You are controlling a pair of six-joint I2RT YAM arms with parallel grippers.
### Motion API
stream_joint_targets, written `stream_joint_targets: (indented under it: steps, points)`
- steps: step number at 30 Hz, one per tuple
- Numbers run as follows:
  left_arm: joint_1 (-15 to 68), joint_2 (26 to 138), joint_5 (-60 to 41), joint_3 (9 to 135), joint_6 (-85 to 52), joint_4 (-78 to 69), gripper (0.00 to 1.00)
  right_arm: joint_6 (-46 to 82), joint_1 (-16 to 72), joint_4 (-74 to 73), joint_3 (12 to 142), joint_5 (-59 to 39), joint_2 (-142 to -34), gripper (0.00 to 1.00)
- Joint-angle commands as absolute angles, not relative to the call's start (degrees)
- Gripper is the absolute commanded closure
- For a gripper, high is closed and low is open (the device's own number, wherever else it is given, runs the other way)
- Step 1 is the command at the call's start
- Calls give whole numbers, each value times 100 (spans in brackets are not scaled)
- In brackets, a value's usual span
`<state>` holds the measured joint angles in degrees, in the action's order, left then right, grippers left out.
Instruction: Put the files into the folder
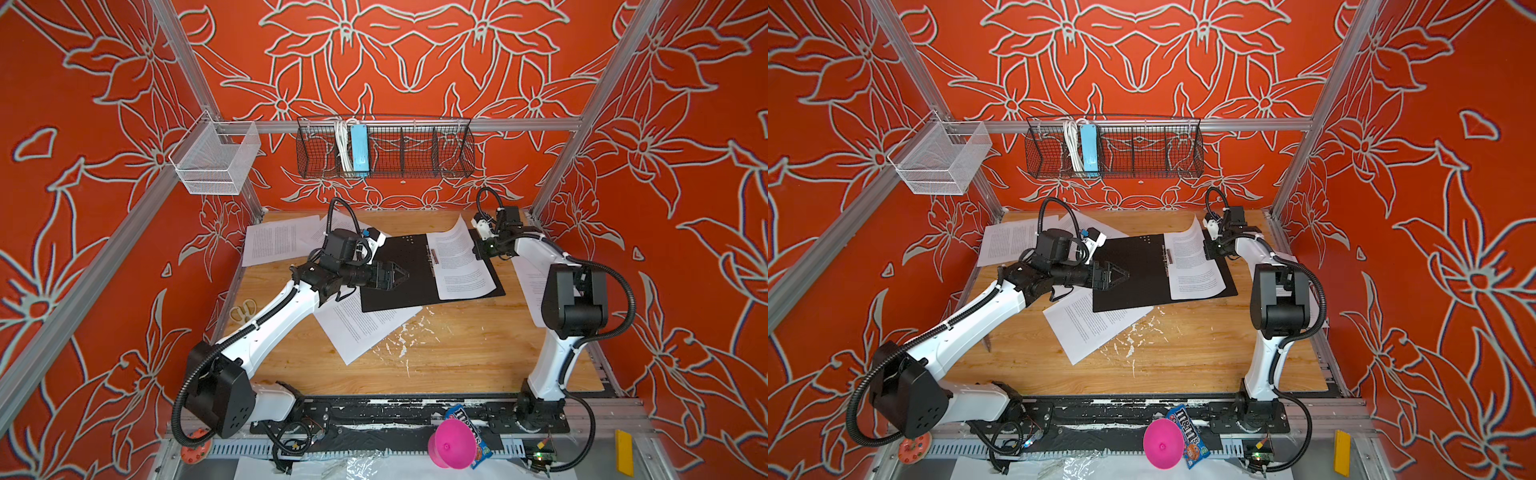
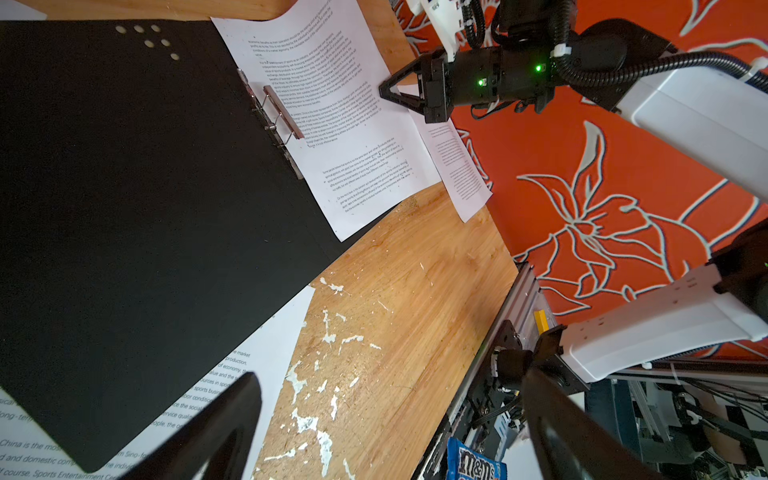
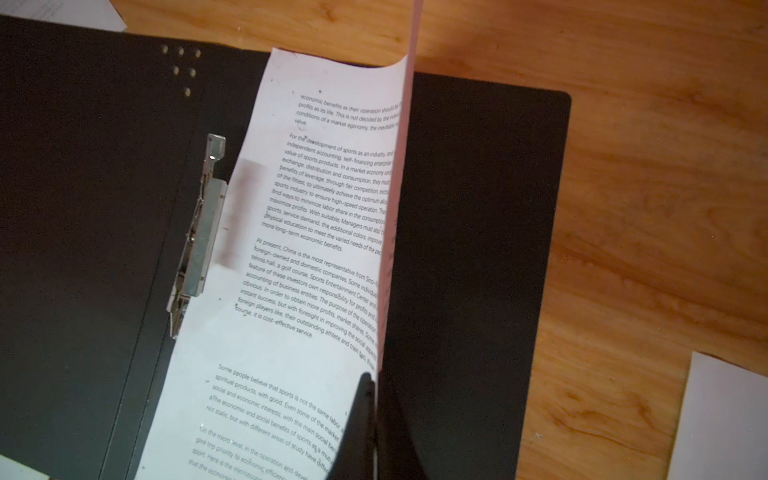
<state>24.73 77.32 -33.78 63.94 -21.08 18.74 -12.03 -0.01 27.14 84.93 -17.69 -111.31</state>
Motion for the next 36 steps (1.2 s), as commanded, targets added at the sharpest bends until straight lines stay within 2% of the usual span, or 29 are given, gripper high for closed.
stream_joint_targets:
  steps: [1,33,36]
  points:
    - [2435,7794,-3489,6460,-2166,1830,2,-1431,-1,2727,8412,-1377,-11031,100]
    - [2435,7840,-3507,6464,-2172,1837,2,-1189,20,2400,8341,-1905,-11070,100]
    - [2435,7845,-3507,6463,-2165,1841,2,-1147,18,2430,8367,-1882,-11096,96]
